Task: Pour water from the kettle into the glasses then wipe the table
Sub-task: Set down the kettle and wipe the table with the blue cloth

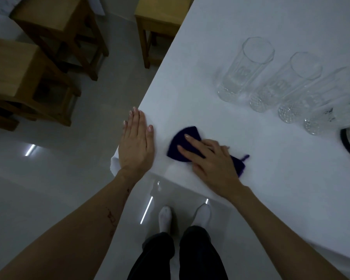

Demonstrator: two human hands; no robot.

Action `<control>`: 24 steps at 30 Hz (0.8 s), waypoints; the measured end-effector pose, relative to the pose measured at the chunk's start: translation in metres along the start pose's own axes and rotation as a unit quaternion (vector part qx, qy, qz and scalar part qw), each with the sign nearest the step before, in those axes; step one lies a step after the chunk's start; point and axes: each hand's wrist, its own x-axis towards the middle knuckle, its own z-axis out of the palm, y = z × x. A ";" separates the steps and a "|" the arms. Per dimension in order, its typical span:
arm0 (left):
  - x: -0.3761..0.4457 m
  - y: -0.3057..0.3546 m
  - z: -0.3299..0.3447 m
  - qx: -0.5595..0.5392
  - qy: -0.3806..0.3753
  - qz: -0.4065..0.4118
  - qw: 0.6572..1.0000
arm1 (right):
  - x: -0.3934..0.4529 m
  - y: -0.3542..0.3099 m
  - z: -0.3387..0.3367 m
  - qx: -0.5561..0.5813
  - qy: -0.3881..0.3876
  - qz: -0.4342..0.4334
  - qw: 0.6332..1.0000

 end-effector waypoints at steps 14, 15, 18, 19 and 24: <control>-0.002 0.000 -0.003 -0.017 -0.005 0.007 1.000 | 0.015 -0.019 0.012 0.029 0.019 -0.013 0.999; -0.002 -0.001 -0.002 -0.012 -0.006 0.007 1.000 | -0.003 -0.010 0.009 0.026 0.008 -0.037 0.999; -0.001 -0.001 -0.001 0.005 -0.001 0.006 1.000 | -0.044 0.033 -0.008 0.000 0.019 -0.023 1.000; -0.001 -0.001 -0.001 0.006 0.000 0.006 1.000 | -0.054 0.047 -0.013 -0.013 0.032 0.019 0.999; -0.001 0.000 0.001 0.006 0.000 0.004 1.000 | -0.040 0.059 -0.006 -0.055 0.165 0.471 0.865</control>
